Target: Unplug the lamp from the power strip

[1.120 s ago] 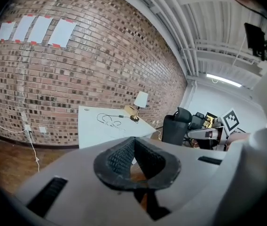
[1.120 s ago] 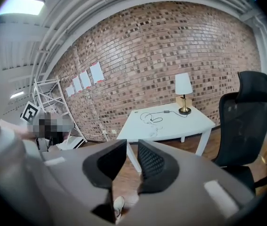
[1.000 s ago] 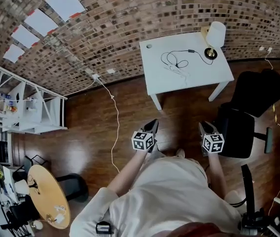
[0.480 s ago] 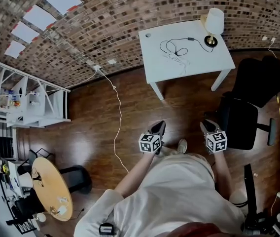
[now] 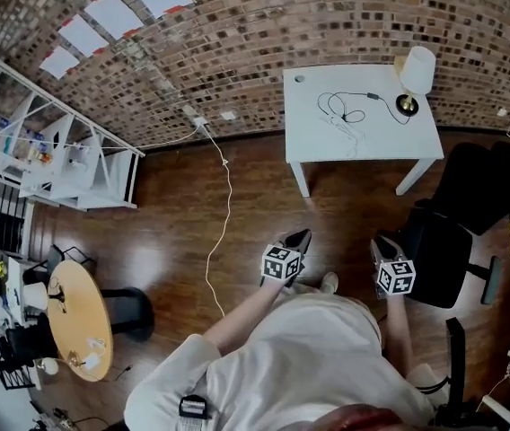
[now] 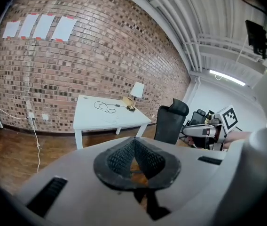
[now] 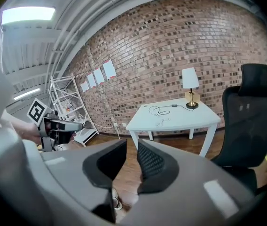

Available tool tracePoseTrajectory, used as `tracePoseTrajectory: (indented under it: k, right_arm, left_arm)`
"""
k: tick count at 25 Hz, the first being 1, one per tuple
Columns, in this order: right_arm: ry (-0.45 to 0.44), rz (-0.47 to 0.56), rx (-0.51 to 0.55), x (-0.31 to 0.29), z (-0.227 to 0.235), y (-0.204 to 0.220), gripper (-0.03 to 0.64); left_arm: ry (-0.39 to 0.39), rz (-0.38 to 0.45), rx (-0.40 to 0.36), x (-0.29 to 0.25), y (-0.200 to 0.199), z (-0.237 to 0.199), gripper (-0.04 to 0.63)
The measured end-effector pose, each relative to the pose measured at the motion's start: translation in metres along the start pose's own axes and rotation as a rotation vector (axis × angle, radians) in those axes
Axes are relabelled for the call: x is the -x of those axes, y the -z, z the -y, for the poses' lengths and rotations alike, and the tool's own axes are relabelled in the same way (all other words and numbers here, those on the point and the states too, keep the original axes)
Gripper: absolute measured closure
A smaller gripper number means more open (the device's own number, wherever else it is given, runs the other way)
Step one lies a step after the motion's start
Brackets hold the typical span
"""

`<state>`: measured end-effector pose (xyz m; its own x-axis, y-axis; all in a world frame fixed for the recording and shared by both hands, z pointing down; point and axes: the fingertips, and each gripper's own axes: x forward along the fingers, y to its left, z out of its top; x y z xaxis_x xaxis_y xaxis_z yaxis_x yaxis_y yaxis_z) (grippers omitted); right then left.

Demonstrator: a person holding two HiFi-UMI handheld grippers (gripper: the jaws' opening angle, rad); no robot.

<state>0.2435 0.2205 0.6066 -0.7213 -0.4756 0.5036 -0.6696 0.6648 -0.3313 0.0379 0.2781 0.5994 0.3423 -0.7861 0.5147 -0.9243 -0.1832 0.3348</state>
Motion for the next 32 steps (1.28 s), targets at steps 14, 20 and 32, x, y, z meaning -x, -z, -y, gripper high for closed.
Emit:
tracePoseTrajectory:
  k: [14, 20, 32]
  right_arm:
    - [0.002, -0.058, 0.042, -0.014, -0.018, 0.001, 0.551]
    - [0.009, -0.119, 0.095, -0.033, -0.025, 0.005, 0.551]
    - [0.025, -0.179, 0.157, -0.098, -0.075, -0.02, 0.541]
  left_arm:
    - [-0.018, 0.012, 0.021, 0.024, -0.001, -0.022, 0.598]
    - [-0.013, 0.045, 0.02, 0.031, -0.012, -0.043, 0.598]
    - [0.054, 0.021, -0.001, 0.049, -0.034, -0.103, 0.598]
